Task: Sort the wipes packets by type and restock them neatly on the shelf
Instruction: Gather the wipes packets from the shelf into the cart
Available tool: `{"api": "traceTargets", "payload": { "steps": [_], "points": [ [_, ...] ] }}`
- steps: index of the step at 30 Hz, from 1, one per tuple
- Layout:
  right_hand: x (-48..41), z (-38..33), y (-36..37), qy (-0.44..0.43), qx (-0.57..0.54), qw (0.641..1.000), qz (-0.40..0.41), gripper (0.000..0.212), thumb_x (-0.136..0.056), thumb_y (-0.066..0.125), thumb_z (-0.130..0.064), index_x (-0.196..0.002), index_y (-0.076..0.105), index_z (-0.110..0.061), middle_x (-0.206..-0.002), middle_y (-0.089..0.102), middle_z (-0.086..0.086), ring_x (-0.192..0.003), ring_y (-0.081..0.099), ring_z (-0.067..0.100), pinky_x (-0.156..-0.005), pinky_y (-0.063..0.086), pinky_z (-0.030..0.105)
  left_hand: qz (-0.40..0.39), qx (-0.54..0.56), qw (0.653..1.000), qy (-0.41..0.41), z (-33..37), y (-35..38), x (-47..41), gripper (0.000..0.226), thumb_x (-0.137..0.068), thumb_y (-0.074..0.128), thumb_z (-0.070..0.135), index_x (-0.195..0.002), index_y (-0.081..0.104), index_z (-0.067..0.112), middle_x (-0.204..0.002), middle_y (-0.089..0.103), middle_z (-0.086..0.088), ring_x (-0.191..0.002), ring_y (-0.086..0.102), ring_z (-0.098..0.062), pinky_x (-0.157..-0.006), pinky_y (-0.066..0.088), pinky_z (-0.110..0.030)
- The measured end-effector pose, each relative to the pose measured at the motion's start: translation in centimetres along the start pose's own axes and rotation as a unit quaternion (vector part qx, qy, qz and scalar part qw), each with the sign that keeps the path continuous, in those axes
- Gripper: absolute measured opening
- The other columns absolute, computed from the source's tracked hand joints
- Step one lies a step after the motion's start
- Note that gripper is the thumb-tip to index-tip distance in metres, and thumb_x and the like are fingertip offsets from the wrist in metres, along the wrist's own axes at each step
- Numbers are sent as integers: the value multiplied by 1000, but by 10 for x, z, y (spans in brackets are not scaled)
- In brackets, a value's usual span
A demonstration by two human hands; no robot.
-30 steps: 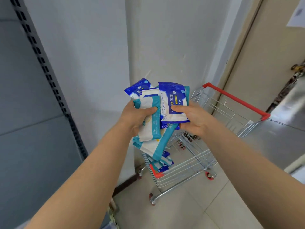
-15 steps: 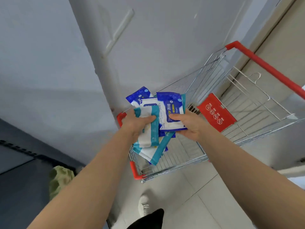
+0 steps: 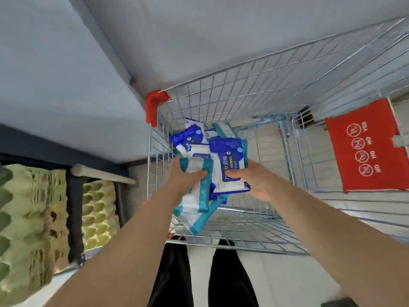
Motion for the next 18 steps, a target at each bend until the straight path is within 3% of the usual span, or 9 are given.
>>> {"api": "traceTargets", "payload": {
  "steps": [5, 9, 11, 15, 18],
  "points": [
    [-55, 42, -12, 47, 60, 996, -38, 25, -84, 67, -2, -102, 63, -17, -103, 71, 6, -89, 67, 21, -74, 53, 33, 42, 2, 998, -57, -51, 12, -45, 48, -74, 81, 12, -108, 50, 22, -110, 66, -11, -95, 67, -32, -82, 56, -55],
    [-77, 71, -14, 101, 150, 983, -44, 21, -87, 66, -13, -107, 59, -16, -110, 67, 11, -104, 63, 27, -92, 51, 46, 66, -31, 994, -84, -76, 16, -67, 52, -78, 78, 18, -116, 43, 19, -109, 63, -7, -96, 65, -27, -87, 55, -48],
    [-85, 82, -13, 113, 210, 970, -57, 22, -89, 64, -20, -109, 58, -15, -111, 65, 9, -102, 61, 25, -92, 52, 44, 84, -67, 990, -90, -85, 14, -74, 56, -78, 79, 22, -120, 43, 12, -114, 61, -10, -99, 63, -28, -89, 53, -45],
    [-100, 94, -14, 91, 300, 949, -38, 24, -90, 60, -22, -106, 59, -4, -85, 59, 8, -79, 59, 20, -80, 55, 34, 104, -167, 975, -107, -95, 8, -81, 60, -78, 79, 24, -123, 46, 2, -111, 54, -9, -94, 51, -23, -77, 42, -31],
    [-105, 96, -16, 85, 319, 943, -27, 30, -88, 63, -25, -105, 60, 0, -96, 65, 15, -90, 64, 28, -85, 55, 41, 92, -184, 973, -108, -92, 9, -81, 55, -81, 76, 25, -122, 48, 2, -105, 52, -8, -89, 51, -22, -67, 43, -29]
  ]
}}
Point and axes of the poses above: each hand's wrist, its own x-axis away from the middle knuckle, its own y-axis out of the palm, z = x × y, the point moved 1 cm from there along -x, towards the middle knuckle
